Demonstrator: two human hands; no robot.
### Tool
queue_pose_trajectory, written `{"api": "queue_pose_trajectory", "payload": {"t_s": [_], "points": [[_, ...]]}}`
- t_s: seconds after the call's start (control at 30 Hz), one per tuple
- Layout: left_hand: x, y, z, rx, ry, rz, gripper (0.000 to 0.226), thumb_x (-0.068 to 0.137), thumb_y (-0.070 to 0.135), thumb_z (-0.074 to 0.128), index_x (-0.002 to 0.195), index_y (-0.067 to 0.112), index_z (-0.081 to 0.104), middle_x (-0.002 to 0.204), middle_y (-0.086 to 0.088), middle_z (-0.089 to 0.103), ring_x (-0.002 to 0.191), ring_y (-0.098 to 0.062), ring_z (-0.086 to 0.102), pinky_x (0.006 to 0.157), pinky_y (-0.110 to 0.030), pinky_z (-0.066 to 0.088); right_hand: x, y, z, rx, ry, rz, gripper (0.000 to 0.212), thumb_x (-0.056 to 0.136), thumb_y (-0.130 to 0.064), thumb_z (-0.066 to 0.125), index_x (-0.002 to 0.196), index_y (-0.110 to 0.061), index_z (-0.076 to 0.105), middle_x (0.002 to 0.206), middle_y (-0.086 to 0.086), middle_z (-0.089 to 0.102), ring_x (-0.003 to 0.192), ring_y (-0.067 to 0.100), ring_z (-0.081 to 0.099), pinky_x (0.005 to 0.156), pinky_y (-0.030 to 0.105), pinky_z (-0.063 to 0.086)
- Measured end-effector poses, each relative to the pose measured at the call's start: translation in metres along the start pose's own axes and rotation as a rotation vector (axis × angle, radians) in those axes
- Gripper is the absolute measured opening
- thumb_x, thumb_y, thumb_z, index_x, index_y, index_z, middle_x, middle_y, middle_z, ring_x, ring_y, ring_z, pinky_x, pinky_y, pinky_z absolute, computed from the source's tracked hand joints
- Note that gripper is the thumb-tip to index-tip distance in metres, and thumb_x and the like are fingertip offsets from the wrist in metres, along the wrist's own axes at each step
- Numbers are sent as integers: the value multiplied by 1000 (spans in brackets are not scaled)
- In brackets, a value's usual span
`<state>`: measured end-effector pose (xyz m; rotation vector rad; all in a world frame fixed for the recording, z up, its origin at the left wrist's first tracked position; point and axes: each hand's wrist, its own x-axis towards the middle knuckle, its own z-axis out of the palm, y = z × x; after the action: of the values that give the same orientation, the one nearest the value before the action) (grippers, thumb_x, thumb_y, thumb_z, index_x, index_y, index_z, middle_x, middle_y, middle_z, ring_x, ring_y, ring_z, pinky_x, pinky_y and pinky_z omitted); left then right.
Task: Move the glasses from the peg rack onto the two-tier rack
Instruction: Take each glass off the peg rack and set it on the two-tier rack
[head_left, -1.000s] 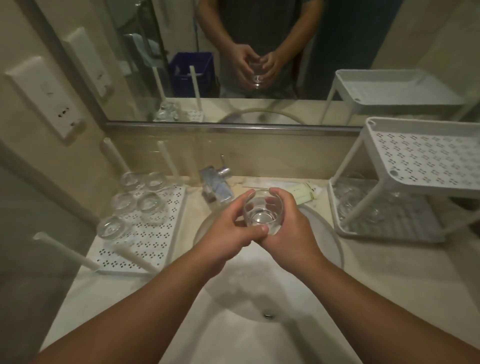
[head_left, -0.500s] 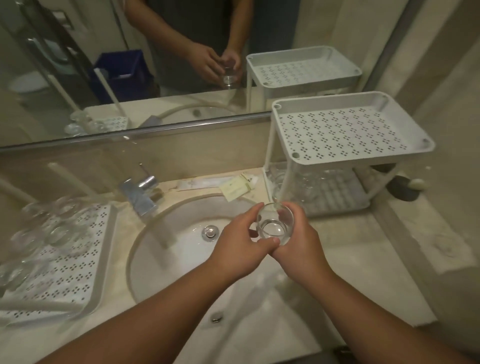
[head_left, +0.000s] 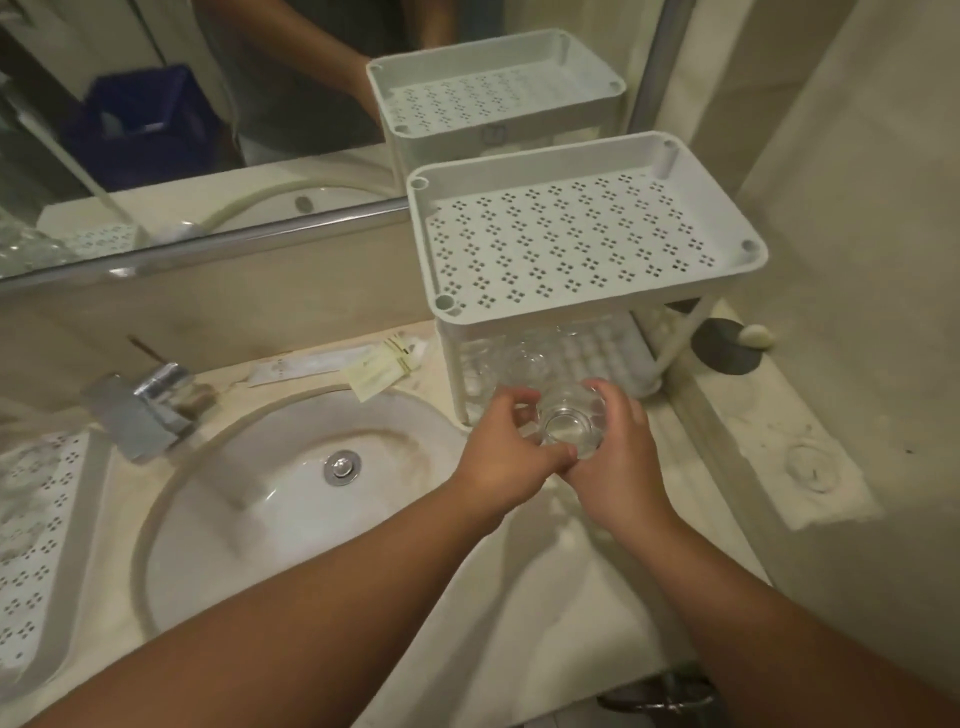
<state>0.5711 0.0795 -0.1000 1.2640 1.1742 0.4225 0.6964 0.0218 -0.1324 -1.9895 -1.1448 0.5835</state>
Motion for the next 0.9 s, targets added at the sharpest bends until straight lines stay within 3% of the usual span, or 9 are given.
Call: {"api": "queue_pose_trajectory", "payload": {"t_s": [0.13,0.23,0.37,0.43,0.6,0.77,0.9], "points": [[17,2,26,-112,45,-40,61,77,14,82,126,26,48,116,9,55,105,-5,63,68,-14,49,27,14,-9,-20,8,24,88,69,-8,83,142,-29,39,137,2,42,117,15,51,87,21,38],[28,6,41,-153,83,-39,64,75,26,81,128,25,47,115,1,56,95,-9,65,71,-22,53,50,20,-12,-40,29,35,85,73,-10,82,144,-25,38,134,4,45,117,17,50,86,23,38],[41,14,51,-194,55,-75,66,80,39,73,138,30,43,111,4,60,98,-14,66,83,-39,57,79,26,-12,-35,65,48,71,81,-7,69,143,-22,38,134,8,46,116,23,51,88,27,46],[49,19,53,-232,32,-110,65,84,37,71,141,31,41,114,5,61,102,-18,66,84,-41,58,90,31,-11,-72,65,10,66,83,-4,63,142,-21,39,134,9,46,116,23,50,84,19,38],[62,27,53,-283,-24,-188,71,78,38,68,144,32,41,131,3,61,110,-20,62,93,-43,55,114,39,-5,-103,23,52,70,82,-6,63,146,-14,35,140,14,45,124,29,48,93,25,36],[75,24,53,-239,-52,-224,68,89,32,66,150,31,36,117,10,59,109,-24,62,97,-44,54,132,43,8,-198,-15,102,72,85,-13,67,148,-21,31,146,5,42,132,18,43,99,15,27],[80,23,54,-224,-60,-242,72,90,33,64,154,29,31,110,10,57,108,-26,64,94,-43,55,137,42,15,-131,10,147,71,84,-15,72,145,-21,38,144,6,47,131,20,47,105,25,39]]}}
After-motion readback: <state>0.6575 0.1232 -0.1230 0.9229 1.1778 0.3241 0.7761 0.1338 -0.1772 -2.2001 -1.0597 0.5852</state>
